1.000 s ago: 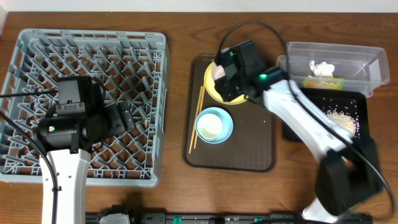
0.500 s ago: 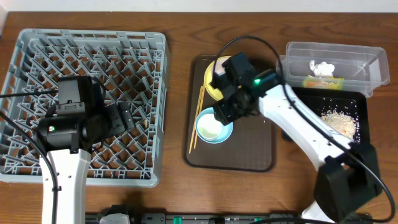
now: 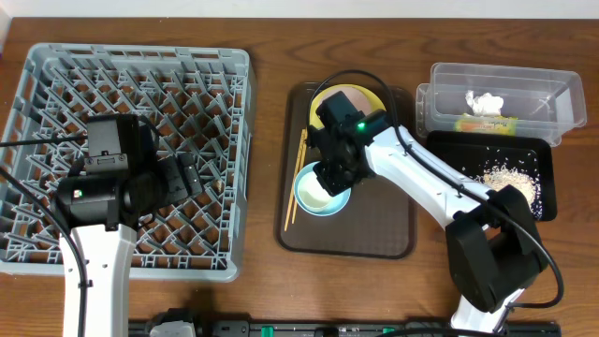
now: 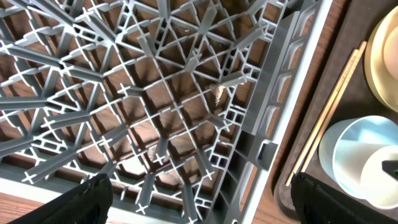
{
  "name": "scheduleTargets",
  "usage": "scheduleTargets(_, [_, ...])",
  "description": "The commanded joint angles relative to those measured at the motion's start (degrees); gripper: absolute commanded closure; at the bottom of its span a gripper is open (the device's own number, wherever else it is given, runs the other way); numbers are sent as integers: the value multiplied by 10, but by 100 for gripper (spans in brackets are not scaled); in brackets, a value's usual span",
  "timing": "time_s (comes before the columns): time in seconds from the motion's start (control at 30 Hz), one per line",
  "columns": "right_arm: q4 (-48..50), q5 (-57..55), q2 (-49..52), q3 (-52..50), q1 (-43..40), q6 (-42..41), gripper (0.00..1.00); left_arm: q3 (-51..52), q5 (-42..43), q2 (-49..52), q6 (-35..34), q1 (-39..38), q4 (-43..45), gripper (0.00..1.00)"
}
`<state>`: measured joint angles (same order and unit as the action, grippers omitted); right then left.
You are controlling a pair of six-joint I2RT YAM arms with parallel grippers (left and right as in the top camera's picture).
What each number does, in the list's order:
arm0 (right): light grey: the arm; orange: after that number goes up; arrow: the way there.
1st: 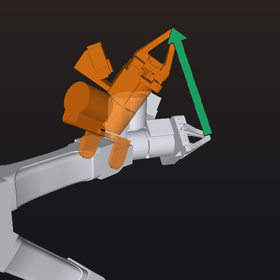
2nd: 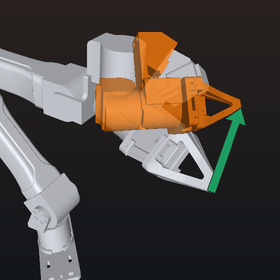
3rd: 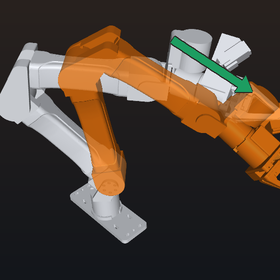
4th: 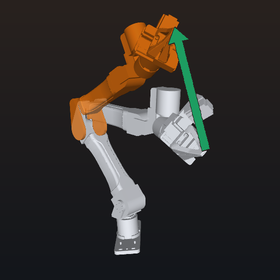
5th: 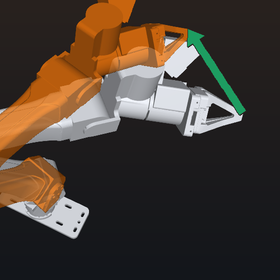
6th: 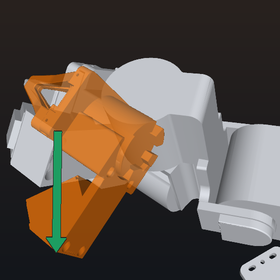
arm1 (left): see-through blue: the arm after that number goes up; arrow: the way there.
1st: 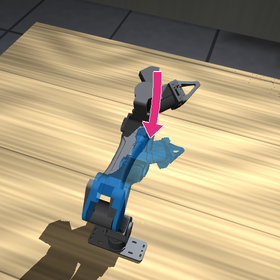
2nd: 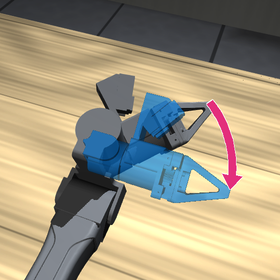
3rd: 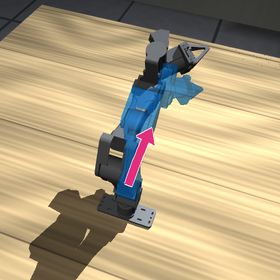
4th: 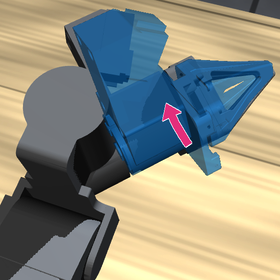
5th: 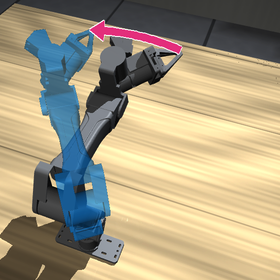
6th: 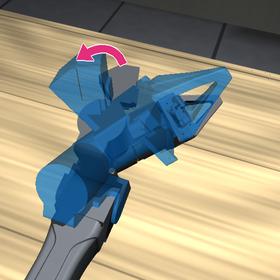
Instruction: Sort waste into correct bins and load items into the dishwasher
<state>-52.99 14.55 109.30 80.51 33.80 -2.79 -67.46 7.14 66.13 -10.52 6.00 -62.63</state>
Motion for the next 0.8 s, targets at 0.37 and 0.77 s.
scheduleTargets(0.37, [-8, 19, -65, 34, -82, -6, 99, -12, 14, 1, -6, 2, 1, 7])
scheduleTargets(0.77, [56, 350, -92, 37, -171, -5, 99, -10, 377, 46, -7, 2, 102, 7])
